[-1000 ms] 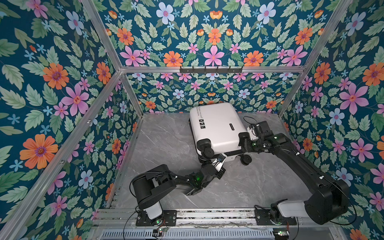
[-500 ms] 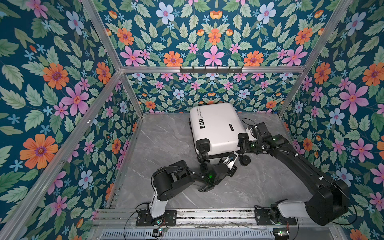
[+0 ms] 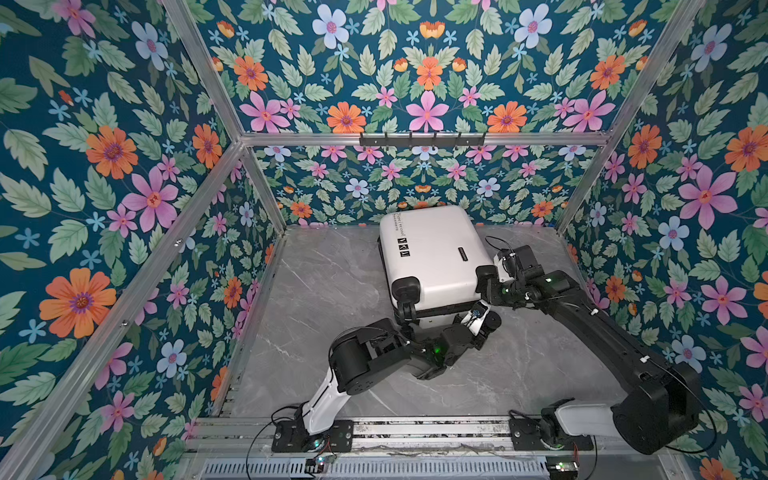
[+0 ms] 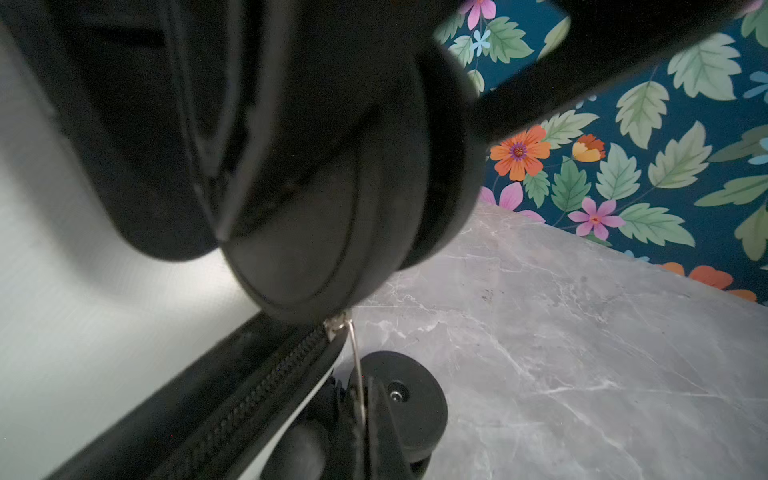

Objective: Pack the luggage

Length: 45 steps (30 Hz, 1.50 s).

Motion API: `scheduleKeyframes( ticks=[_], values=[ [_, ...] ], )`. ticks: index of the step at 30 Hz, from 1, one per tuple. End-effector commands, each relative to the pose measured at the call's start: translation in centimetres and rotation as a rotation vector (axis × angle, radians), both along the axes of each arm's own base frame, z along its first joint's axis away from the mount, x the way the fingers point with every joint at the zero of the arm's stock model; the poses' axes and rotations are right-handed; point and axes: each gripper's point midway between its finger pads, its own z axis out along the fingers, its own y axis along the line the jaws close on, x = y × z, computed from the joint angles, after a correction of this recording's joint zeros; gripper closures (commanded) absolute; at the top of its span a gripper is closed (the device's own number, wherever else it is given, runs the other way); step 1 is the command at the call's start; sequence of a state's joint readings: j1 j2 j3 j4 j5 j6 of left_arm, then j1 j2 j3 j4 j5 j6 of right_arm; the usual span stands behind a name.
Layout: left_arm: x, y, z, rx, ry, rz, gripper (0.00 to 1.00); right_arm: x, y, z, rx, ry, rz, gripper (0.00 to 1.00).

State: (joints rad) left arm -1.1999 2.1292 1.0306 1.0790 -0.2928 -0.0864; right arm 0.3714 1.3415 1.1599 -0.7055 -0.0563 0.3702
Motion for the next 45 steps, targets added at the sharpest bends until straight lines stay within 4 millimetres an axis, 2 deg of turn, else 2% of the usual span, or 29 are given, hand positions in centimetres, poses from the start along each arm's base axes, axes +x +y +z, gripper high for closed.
scheduleKeyframes(
  ticks=[1,3,4,6,7,8,9,12,15,18,21,24,26,29,32,34,38,41,45],
  values=[
    [-2.6,-2.6,5.1,-0.189,-0.059,-0.171,1.0,0.0,2.1,0.4,0.094,-0.004,0.056,1.0],
    [-2.6,-2.4,5.2,-0.194,-0.053,-0.168,0.97,0.0,2.0,0.3,0.086,-0.001,0.054,1.0],
    [-2.7,-2.1,5.3,-0.198,-0.049,-0.158,0.79,0.0,2.0,0.4,0.084,-0.001,0.053,1.0],
    [-2.7,-0.6,5.6,-0.207,-0.058,-0.098,0.31,-0.1,1.8,0.5,0.077,-0.002,0.052,1.0],
    [-3.0,0.1,5.9,-0.205,-0.071,-0.073,0.18,-0.1,1.8,0.5,0.074,-0.003,0.05,0.95],
    [-3.4,0.9,6.0,-0.196,-0.083,-0.052,0.08,-0.1,1.6,0.6,0.067,-0.007,0.046,0.78],
    [-4.0,1.6,6.2,-0.184,-0.094,-0.044,0.03,-0.1,1.5,0.8,0.065,-0.016,0.045,0.68],
    [-5.8,3.5,6.5,-0.129,-0.095,-0.022,0.01,-0.2,1.3,1.3,0.06,-0.036,0.046,0.39],
    [-7.8,5.8,7.5,-0.078,-0.095,0.023,0.0,-0.5,1.0,1.6,0.055,-0.049,0.043,0.21],
    [-7.8,9.0,8.3,-0.034,-0.008,0.158,0.0,-1.1,0.5,2.0,0.052,-0.07,0.033,0.09],
    [-6.9,13.4,8.9,0.001,0.144,0.327,0.0,-1.7,-0.1,2.4,0.046,-0.097,0.023,0.04],
    [-6.2,18.6,10.6,0.059,0.176,0.502,0.0,-2.5,-0.8,2.5,0.047,-0.117,0.013,0.04],
    [-5.5,22.1,11.8,0.061,0.216,0.596,0.0,-3.2,-1.2,2.4,0.061,-0.123,0.008,0.04],
    [-5.4,25.9,12.7,0.04,0.273,0.664,0.0,-4.4,-1.6,1.7,0.098,-0.11,-0.003,0.09],
    [-5.9,26.8,12.6,0.018,0.325,0.628,0.0,-5.4,-2.0,0.1,0.136,-0.081,-0.025,0.12],
    [-6.3,26.9,11.5,0.035,0.369,0.627,0.0,-5.9,-2.3,-0.9,0.161,-0.059,-0.043,0.16],
    [-6.2,26.8,9.5,0.136,0.4,0.681,0.0,-6.4,-2.7,-2.3,0.211,-0.031,-0.082,0.18],
    [-5.7,25.7,9.5,0.141,0.406,0.668,0.0,-6.5,-2.5,-2.8,0.236,-0.022,-0.093,0.13],
    [-4.1,26.5,8.7,0.109,0.462,0.691,0.0,-6.7,-2.4,-3.4,0.253,-0.01,-0.105,0.05]
  ],
)
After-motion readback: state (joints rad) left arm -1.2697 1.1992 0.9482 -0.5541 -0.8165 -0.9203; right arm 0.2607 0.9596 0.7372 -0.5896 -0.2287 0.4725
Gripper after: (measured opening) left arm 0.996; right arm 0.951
